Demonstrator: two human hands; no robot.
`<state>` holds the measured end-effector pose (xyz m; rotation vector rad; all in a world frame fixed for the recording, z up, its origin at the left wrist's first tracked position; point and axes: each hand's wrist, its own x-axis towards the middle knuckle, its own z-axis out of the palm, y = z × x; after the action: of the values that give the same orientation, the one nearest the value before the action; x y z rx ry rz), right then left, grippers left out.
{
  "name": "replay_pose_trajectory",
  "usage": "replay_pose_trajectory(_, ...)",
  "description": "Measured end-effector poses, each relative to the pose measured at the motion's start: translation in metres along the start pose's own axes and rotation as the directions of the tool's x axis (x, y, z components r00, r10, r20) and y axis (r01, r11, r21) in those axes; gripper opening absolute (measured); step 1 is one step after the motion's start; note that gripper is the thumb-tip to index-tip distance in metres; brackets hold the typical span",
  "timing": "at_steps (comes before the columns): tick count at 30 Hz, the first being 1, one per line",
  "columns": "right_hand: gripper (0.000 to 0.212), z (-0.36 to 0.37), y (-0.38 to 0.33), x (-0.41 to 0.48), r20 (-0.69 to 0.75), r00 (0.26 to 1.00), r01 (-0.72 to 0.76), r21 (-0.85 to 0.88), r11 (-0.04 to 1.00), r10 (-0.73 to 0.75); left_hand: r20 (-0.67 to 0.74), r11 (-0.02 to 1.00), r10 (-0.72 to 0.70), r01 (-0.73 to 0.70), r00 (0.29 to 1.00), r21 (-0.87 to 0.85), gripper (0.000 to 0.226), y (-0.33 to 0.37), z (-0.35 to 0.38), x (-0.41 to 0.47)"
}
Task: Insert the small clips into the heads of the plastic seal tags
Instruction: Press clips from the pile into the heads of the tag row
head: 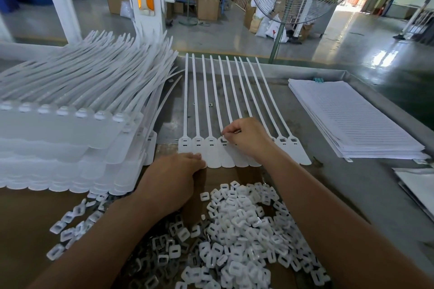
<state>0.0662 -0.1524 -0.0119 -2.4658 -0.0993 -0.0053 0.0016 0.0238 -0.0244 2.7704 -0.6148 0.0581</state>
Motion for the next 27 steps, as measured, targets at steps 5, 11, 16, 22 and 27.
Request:
replay_pose_trajectory(5,0.017,0.006,0.003,0.005,0.008,1.0,-0.001,-0.056,0.998,0.002,-0.008,1.0,0.002,-0.002,1.0,0.011,0.052,0.0,0.002,0.0)
replay_pose_trajectory(11,0.014,0.006,0.002,0.001,-0.03,0.999,0.014,0.013,1.0,-0.014,-0.019,1.0,0.012,-0.012,1.0,0.014,0.051,0.0,0.001,0.0)
replay_pose_trajectory(16,0.017,0.007,0.004,-0.001,-0.053,0.998,-0.01,0.088,0.996,0.015,-0.011,1.0,0.013,-0.013,1.0,0.023,0.051,0.0,0.001,0.0)
replay_pose_trajectory(22,0.017,0.006,0.002,0.009,-0.031,0.994,-0.103,0.119,0.987,0.108,0.003,1.0,0.001,-0.001,1.0,0.021,0.051,0.0,0.001,0.0)
replay_pose_trajectory(27,0.027,0.006,-0.002,0.022,0.012,0.983,-0.185,0.054,0.981,0.184,-0.018,1.0,-0.005,0.005,1.0,0.006,0.051,-0.001,0.003,0.0)
